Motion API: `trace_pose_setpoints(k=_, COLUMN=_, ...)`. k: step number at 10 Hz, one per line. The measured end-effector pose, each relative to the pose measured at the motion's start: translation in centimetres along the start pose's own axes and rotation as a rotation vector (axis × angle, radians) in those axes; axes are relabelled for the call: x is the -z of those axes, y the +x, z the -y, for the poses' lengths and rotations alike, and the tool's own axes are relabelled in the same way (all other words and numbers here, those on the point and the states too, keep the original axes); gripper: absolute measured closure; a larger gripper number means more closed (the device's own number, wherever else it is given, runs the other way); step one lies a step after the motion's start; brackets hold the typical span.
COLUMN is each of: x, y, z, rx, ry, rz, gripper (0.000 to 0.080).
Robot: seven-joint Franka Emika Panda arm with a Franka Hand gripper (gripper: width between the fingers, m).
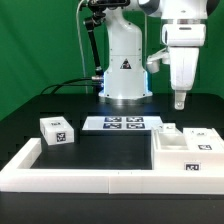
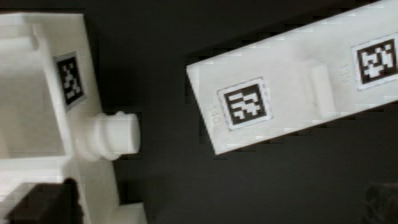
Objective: Assemble cabinet
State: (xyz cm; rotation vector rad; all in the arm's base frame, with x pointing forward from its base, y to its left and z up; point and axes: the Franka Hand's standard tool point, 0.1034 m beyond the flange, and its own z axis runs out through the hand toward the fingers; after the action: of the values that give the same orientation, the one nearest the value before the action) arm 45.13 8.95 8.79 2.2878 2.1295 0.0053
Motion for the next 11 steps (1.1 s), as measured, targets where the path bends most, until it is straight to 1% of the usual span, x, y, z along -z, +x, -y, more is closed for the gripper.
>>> trace_pose_setpoints(k=1, x=-0.4, y=-0.2, z=0.4, rx=0.107, ry=-0.012, rz=-0.009, gripper=0.0003)
trace_pose_setpoints(k=2, x=-0.9, y=-0.6, z=0.9, rx=0.206, ry=-0.019, rz=-0.015, gripper=0.0003)
trace_pose_setpoints(k=3, x=-1.3, y=-1.0, z=1.4, rx=0.252, ry=-0.018, rz=-0.016, gripper=0.0003)
trace_pose_setpoints(k=5, x=-1.5, y=-0.7, z=1.9, rx=0.282, ry=-0.013, rz=-0.008, gripper=0.0003)
trace_pose_setpoints(k=8, x=-1.6, y=-1.0, z=1.9, rx=0.283, ry=-0.010, rz=-0.008, gripper=0.0003)
trace_pose_setpoints(k=9, x=-2.1, y=-1.2, z=2.1, rx=0.305, ry=-0.006, rz=-0.012, gripper=0.0003)
trace_pose_setpoints(k=10, x=-2.7, y=-1.2, z=2.6, rx=0.327, ry=-0.015, rz=-0.023, gripper=0.0003)
trace_pose_setpoints(k=11, x=-3.1, y=-1.3, z=2.6, rx=0.362, ry=-0.030, rz=-0.033, gripper=0.0003)
